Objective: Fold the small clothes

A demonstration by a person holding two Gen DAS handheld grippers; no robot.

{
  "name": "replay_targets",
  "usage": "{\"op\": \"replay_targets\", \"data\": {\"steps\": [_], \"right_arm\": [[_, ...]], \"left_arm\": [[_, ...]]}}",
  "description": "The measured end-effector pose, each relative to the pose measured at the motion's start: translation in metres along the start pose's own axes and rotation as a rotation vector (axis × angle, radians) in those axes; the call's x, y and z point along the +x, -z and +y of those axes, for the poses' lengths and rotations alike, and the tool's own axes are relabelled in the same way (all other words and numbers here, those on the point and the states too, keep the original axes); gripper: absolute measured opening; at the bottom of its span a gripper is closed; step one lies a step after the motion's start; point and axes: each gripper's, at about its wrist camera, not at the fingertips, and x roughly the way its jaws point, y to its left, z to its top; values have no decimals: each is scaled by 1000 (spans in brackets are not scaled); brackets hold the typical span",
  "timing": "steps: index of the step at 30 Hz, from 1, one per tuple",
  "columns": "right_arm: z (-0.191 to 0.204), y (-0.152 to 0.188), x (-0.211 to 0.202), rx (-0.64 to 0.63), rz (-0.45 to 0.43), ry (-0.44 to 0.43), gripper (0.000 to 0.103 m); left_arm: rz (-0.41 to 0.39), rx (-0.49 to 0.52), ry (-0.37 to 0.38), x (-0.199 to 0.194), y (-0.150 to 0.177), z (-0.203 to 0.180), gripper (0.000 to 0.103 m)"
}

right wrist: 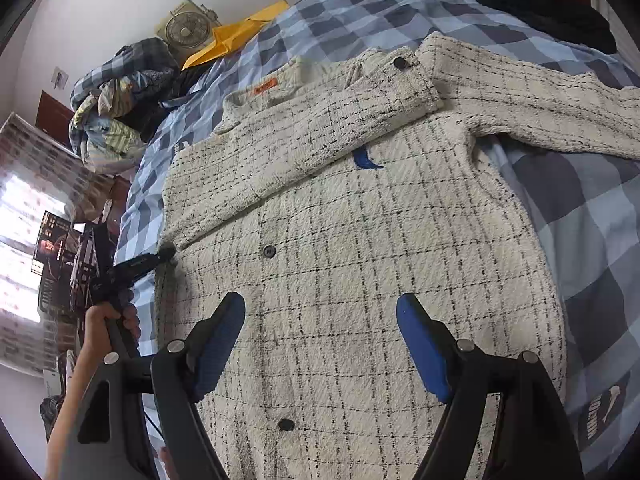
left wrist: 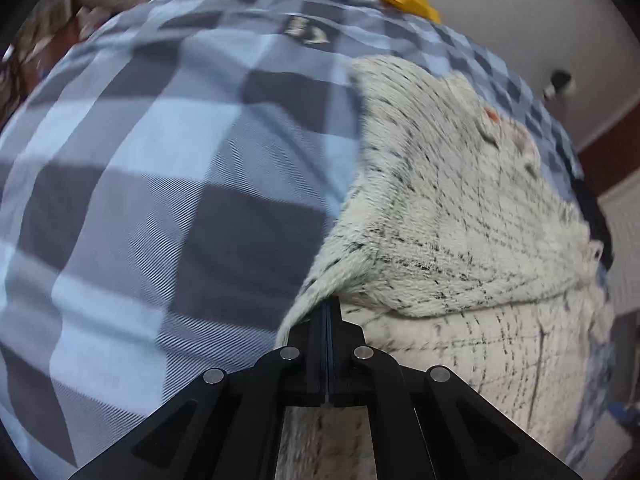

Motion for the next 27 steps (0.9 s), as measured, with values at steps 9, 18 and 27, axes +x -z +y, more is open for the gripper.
{"op": "replay_targets", "data": {"steps": [9,18,27], "right_arm": [[5,2,1,-6,5,-4,76],[4,0,9,15,24,-20,76],[4,-2,19,3,55,-23,76]], "left_arm": [[14,36,-47,-13,-8,-1,1],[-21,71,-133,-49,-57,-30,1],[72,113,-181,28,-73,-84,1]]}}
